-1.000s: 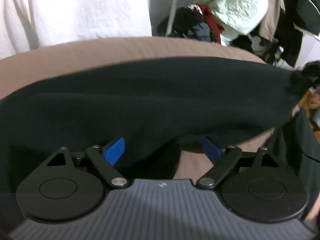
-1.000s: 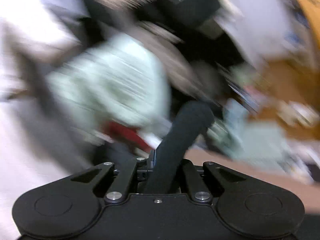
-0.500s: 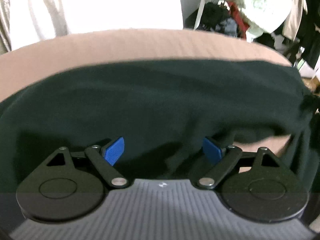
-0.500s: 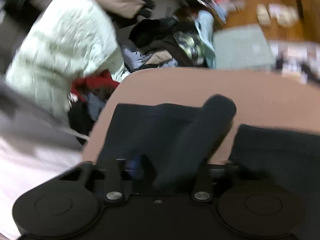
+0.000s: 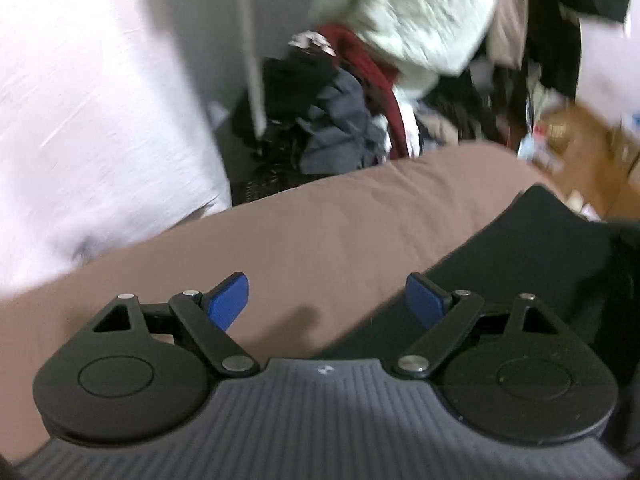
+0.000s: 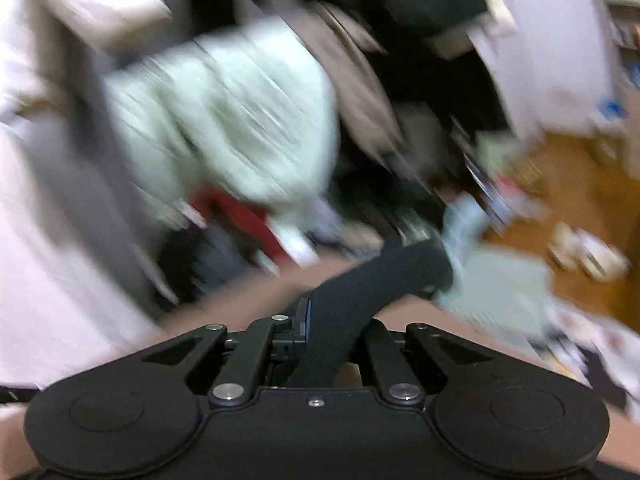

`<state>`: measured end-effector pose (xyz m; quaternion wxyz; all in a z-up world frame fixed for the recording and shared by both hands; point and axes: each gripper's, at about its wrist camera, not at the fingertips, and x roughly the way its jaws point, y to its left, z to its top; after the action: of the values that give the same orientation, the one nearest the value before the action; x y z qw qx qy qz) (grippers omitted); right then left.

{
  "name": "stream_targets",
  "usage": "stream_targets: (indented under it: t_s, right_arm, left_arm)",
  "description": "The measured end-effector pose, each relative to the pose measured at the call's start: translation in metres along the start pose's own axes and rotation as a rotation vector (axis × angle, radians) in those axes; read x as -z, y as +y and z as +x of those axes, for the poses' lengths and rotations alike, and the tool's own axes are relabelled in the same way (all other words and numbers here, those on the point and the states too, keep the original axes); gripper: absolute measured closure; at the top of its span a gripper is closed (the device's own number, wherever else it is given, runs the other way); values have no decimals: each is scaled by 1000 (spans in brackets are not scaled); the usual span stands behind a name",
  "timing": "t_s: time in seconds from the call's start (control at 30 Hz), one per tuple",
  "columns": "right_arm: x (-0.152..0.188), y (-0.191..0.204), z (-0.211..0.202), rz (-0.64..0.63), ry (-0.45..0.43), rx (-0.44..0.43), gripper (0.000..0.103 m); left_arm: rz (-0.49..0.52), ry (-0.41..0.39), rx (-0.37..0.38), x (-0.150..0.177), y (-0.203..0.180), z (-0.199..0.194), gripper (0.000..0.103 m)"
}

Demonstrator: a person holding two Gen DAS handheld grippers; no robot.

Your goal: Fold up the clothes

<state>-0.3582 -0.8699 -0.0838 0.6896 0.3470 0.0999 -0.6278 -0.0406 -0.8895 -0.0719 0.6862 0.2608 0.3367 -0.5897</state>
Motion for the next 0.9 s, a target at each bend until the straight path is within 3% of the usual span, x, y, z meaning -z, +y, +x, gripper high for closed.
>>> stream_targets:
  t_s: [0.03, 0.07, 0.1, 0.13, 0.2, 0.27, 0.37, 0.57, 0.63, 0.7, 0.73, 0.77, 0.87, 0.9]
  right_arm:
    - [2, -12, 13, 66, 81, 43, 96]
    - [6, -26, 24, 142, 149, 67, 87]
    - [12, -43, 31, 234, 194, 56, 86]
    - [19, -60, 38, 326, 240, 45, 93]
    - [23, -83, 42, 453, 276, -4, 94]
    - [19, -88, 38, 492, 280, -27, 87]
    - [18, -88, 36, 508, 296, -44, 83]
    - [25, -89, 40, 544, 310, -63, 80]
    - [27, -86, 40, 525, 297, -47, 81]
    - [26, -76, 38, 475, 244, -14, 81]
    - [26, -68, 37, 418, 210, -2, 90]
    - [25, -59, 38, 351, 177, 5, 95]
    - [21, -37, 28, 186, 25, -41, 96]
    - [18, -32, 19, 154, -46, -79, 96]
  left_arm:
    - [28, 15, 0, -9, -10, 14, 17]
    - [5, 13, 15, -14, -16, 23, 17]
    - [-17, 11, 30, -18, -21, 32, 17]
    - [-40, 9, 46, -23, -26, 41, 17]
    - [-74, 31, 112, -25, -34, 58, 16]
    - [-95, 72, 195, -23, -42, 74, 13]
    - [-41, 167, 201, -15, -61, 99, 12]
    - [200, 158, 139, -1, -108, 106, 1]
    - [305, 125, 69, 5, -126, 103, 0]
    - [361, 97, 32, 6, -141, 94, 20]
    - [378, 95, 22, 6, -148, 89, 64]
    - [394, 92, 11, 5, -154, 84, 96]
    - [473, 5, -66, -2, -173, 60, 100]
    - [450, -43, -93, -11, -170, 52, 100]
